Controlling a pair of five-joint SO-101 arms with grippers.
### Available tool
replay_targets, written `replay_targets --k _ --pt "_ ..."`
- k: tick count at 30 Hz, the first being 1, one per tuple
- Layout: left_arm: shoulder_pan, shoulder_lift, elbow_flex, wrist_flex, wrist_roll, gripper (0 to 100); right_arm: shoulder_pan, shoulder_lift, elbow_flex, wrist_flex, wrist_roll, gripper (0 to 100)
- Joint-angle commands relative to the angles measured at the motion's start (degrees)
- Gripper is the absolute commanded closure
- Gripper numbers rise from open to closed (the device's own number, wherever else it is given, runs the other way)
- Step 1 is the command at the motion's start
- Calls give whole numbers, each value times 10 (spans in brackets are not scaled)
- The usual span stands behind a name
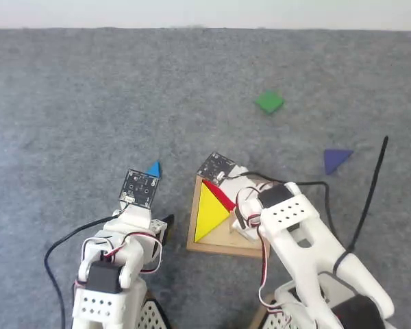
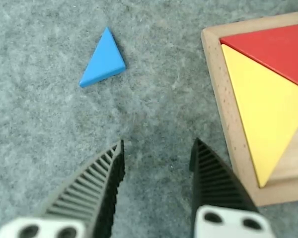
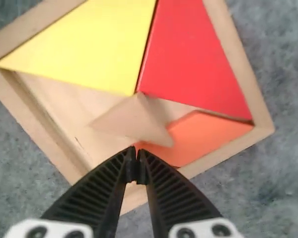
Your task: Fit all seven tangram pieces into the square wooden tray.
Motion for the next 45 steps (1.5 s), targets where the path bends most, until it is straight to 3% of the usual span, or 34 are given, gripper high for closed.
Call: replay_targets --k 1,22,25,34,45 --pt "3 -4 -4 -3 -1 793 14 -17 -5 -21 11 991" --pt "3 -4 -4 -3 -1 793 33 87 -102 -48 15 991" --pt "3 -4 -4 -3 -1 793 29 80 -110 -51 -15 991" --pt "3 -4 -4 -3 -1 793 -111 -96 -34 -1 -43 991" --pt "3 -4 -4 -3 -1 793 -124 -27 36 -81 -47 991"
